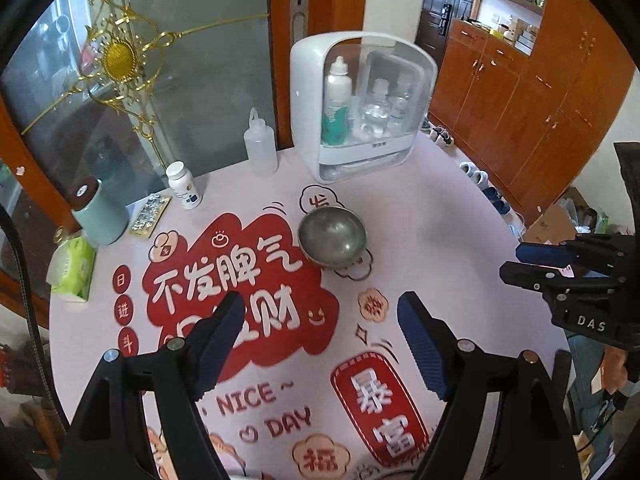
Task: Organize plates and bowls
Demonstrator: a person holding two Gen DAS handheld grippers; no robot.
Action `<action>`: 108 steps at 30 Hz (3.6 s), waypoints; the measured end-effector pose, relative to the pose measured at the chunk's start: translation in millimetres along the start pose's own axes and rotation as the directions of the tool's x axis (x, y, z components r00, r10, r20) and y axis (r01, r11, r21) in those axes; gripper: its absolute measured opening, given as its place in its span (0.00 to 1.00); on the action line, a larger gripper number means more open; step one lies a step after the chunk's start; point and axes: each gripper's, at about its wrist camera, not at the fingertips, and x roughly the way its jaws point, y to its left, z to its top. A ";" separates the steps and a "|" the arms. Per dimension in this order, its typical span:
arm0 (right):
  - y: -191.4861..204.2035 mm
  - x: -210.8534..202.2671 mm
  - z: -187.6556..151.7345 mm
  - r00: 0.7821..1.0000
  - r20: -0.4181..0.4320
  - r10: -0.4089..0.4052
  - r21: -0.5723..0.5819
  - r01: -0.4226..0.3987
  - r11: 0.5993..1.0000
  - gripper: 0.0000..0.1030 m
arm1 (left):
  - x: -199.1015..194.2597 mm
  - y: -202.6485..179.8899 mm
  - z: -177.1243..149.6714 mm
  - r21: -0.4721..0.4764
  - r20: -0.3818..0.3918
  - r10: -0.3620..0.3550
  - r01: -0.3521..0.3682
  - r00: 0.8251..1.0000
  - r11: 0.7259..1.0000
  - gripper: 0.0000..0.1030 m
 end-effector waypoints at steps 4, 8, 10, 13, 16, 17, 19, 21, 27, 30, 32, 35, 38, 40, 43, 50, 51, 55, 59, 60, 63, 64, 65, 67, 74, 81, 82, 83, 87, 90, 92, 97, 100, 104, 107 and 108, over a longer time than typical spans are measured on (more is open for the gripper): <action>-10.3 30.4 23.4 1.000 -0.001 0.000 0.031 0.000 1.000 0.32 | 39.0 16.5 15.1 -0.034 -0.009 -0.002 0.002 1.000 0.999 0.75; -19.7 72.8 46.0 1.000 0.001 0.007 0.064 -0.007 0.998 0.32 | 88.4 39.1 29.1 -0.109 -0.024 -0.026 0.023 0.999 0.994 0.75; -22.5 93.6 54.5 1.000 -0.005 0.016 0.085 -0.015 0.996 0.32 | 114.3 47.8 34.6 -0.143 -0.036 -0.034 0.028 0.999 0.989 0.75; -25.1 121.5 62.5 0.999 -0.021 0.026 0.116 -0.024 0.993 0.32 | 149.8 56.1 39.1 -0.174 -0.061 -0.037 0.026 0.997 0.984 0.75; -27.7 151.5 68.7 0.999 -0.049 0.018 0.143 -0.011 0.990 0.32 | 184.9 61.2 39.4 -0.208 -0.102 -0.044 0.022 0.994 0.978 0.72; -28.3 159.7 69.8 0.998 -0.057 0.020 0.151 -0.011 0.988 0.32 | 199.0 62.4 38.4 -0.225 -0.122 -0.058 0.029 0.991 0.974 0.71; -30.0 178.2 71.7 0.997 -0.076 0.026 0.172 -0.012 0.985 0.32 | 218.5 62.4 35.9 -0.244 -0.147 -0.078 0.040 0.986 0.969 0.70; -30.5 191.0 71.7 0.995 -0.090 0.037 0.189 -0.019 0.982 0.32 | 234.3 61.3 33.5 -0.259 -0.161 -0.084 0.040 0.983 0.965 0.68; -36.1 216.7 69.8 0.990 -0.118 0.083 0.249 -0.051 0.967 0.32 | 263.7 57.7 32.4 -0.296 -0.185 -0.119 0.060 0.975 0.953 0.59; -38.0 225.3 71.1 0.988 -0.127 0.089 0.263 -0.053 0.963 0.32 | 273.6 55.2 34.5 -0.294 -0.196 -0.126 0.065 0.972 0.954 0.50; -38.3 229.1 72.5 0.987 -0.130 0.090 0.266 -0.053 0.962 0.32 | 277.2 53.7 36.2 -0.294 -0.201 -0.134 0.071 0.970 0.953 0.48; -39.0 233.6 75.2 0.987 -0.131 0.092 0.270 -0.054 0.961 0.31 | 286.4 50.4 37.1 -0.290 -0.217 -0.145 0.079 0.965 0.954 0.35; -37.8 240.9 76.4 0.982 -0.151 0.110 0.277 -0.065 0.959 0.17 | 296.4 46.3 36.6 -0.288 -0.235 -0.148 0.076 0.961 0.955 0.23; -35.4 245.6 76.0 0.980 -0.163 0.118 0.276 -0.070 0.959 0.14 | 299.3 45.3 36.2 -0.286 -0.242 -0.148 0.076 0.959 0.955 0.11; -29.4 245.9 75.9 0.979 -0.164 0.118 0.259 -0.073 0.963 0.08 | 300.1 42.1 35.6 -0.270 -0.249 -0.128 0.058 0.960 0.961 0.08; -23.4 222.6 70.8 0.976 -0.165 0.139 0.243 -0.097 0.965 0.06 | 272.7 32.9 31.1 -0.207 -0.276 -0.110 0.053 0.955 0.977 0.09; -22.5 218.0 70.1 0.976 -0.163 0.142 0.242 -0.100 0.965 0.06 | 265.3 32.4 30.9 -0.209 -0.274 -0.116 0.059 0.955 0.976 0.09; -11.5 186.6 66.2 0.978 -0.152 0.143 0.216 -0.108 0.970 0.06 | 230.9 27.8 31.7 -0.189 -0.259 -0.108 0.060 0.960 0.980 0.09; -2.7 152.8 61.3 0.981 -0.124 0.149 0.194 -0.123 0.973 0.06 | 191.1 23.2 30.1 -0.170 -0.243 -0.089 0.048 0.966 0.984 0.10; -0.1 140.7 59.2 0.981 -0.115 0.155 0.191 -0.131 0.973 0.06 | 176.6 20.6 29.1 -0.164 -0.232 -0.082 0.044 0.969 0.986 0.10; 6.9 107.8 51.2 0.982 -0.093 0.167 0.178 -0.148 0.973 0.06 | 139.6 15.3 24.3 -0.161 -0.209 -0.072 0.039 0.975 0.986 0.10; 10.4 96.1 47.9 0.983 -0.084 0.166 0.166 -0.150 0.975 0.06 | 126.7 12.7 21.5 -0.162 -0.201 -0.071 0.038 0.977 0.986 0.10; 12.7 87.3 45.2 0.983 -0.078 0.165 0.158 -0.152 0.976 0.06 | 116.2 10.8 18.3 -0.161 -0.195 -0.069 0.037 0.978 0.986 0.10; 20.4 62.0 34.0 0.984 -0.067 0.167 0.137 -0.157 0.978 0.06 | 87.1 4.1 7.7 -0.157 -0.180 -0.059 0.031 0.982 0.987 0.11; 41.1 -5.5 -17.4 0.981 -0.040 0.187 0.068 -0.184 0.981 0.06 | -1.9 -20.0 -40.7 -0.131 -0.138 -0.039 0.021 0.990 0.991 0.12; 57.4 -42.2 -94.5 0.970 -0.061 0.235 0.013 -0.234 0.972 0.06 | -51.0 -46.3 -124.4 -0.138 -0.134 -0.037 0.019 0.990 0.990 0.12; 59.4 -42.7 -106.8 0.969 -0.070 0.238 0.008 -0.238 0.971 0.07 | -53.9 -50.5 -139.8 -0.138 -0.142 -0.035 0.015 0.989 0.990 0.12; 60.8 -43.3 -116.6 0.968 -0.076 0.238 0.004 -0.238 0.971 0.07 | -55.2 -53.9 -149.8 -0.136 -0.144 -0.032 0.013 0.989 0.991 0.12; 69.7 -35.9 -162.6 0.962 -0.120 0.247 -0.019 -0.251 0.968 0.07 | -55.5 -67.6 -205.2 -0.128 -0.156 0.001 -0.022 0.988 0.991 0.12; 74.4 -23.1 -192.4 0.955 -0.162 0.249 -0.017 -0.255 0.967 0.07 | -46.6 -71.7 -239.2 -0.152 -0.189 -0.004 -0.026 0.982 0.988 0.12; 79.1 -12.6 -209.9 0.955 -0.183 0.234 -0.028 -0.243 0.970 0.07 | -39.4 -73.7 -258.6 -0.163 -0.203 -0.006 -0.027 0.979 0.986 0.12; 89.5 15.0 -240.8 0.948 -0.243 0.207 -0.030 -0.220 0.975 0.07 | -20.8 -80.0 -296.7 -0.148 -0.228 0.030 -0.065 0.973 0.987 0.13; 95.0 26.2 -252.2 0.942 -0.271 0.196 -0.034 -0.213 0.976 0.07 | -10.8 -77.7 -312.9 -0.173 -0.252 0.025 -0.071 0.968 0.982 0.13; 100.7 32.5 -259.0 0.941 -0.286 0.183 -0.051 -0.206 0.977 0.07 | -3.2 -70.7 -323.8 -0.212 -0.265 -0.006 -0.052 0.964 0.976 0.13; 103.7 36.7 -261.5 0.939 -0.297 0.172 -0.065 -0.200 0.978 0.07 | 1.6 -67.5 -328.4 -0.226 -0.275 -0.020 -0.044 0.961 0.973 0.13; 105.4 39.0 -261.4 0.939 -0.302 0.166 -0.071 -0.196 0.978 0.07 | 3.1 -67.2 -329.5 -0.228 -0.277 -0.022 -0.043 0.961 0.973 0.13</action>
